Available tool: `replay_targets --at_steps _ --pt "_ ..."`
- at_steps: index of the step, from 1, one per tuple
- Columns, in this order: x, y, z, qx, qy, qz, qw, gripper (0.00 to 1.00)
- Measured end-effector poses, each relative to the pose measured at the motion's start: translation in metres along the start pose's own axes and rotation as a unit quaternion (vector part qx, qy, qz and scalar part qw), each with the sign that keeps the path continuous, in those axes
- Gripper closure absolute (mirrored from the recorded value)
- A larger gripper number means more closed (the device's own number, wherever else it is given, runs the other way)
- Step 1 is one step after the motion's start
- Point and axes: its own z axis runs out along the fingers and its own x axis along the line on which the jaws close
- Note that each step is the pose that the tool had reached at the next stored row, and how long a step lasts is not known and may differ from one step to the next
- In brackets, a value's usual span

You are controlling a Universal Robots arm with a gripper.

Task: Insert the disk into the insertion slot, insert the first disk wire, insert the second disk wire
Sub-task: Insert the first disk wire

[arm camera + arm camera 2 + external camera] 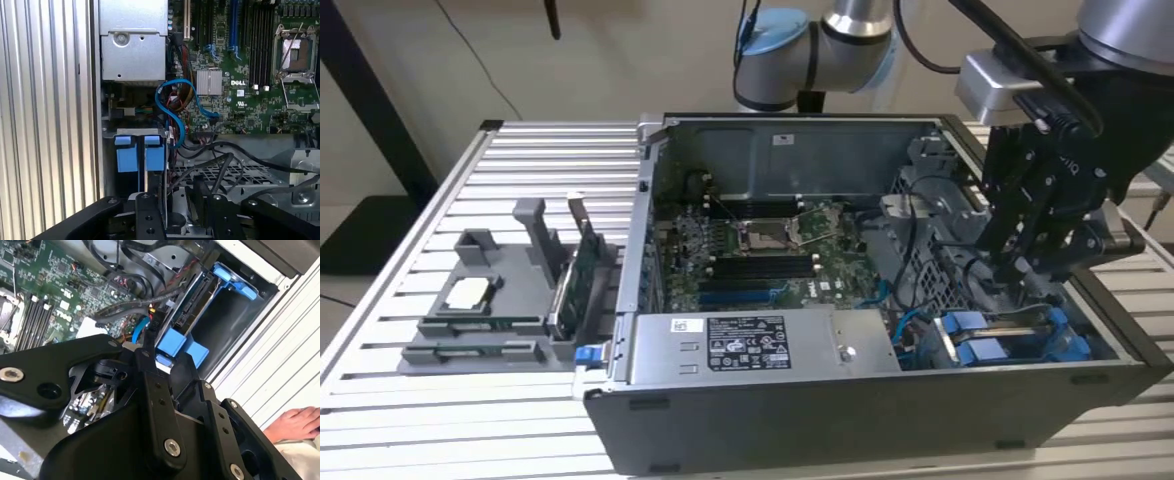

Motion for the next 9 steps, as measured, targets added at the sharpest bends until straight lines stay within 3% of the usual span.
replay_targets --at_steps 2,9 --pt "0.0000 -0.0001 0.0000 0.0038 -0.0006 -0.001 1.0000 0.59" --pt "-0.0004 -0.0004 -0.0048 0.0036 -0.0019 -0.005 1.0000 0.59"
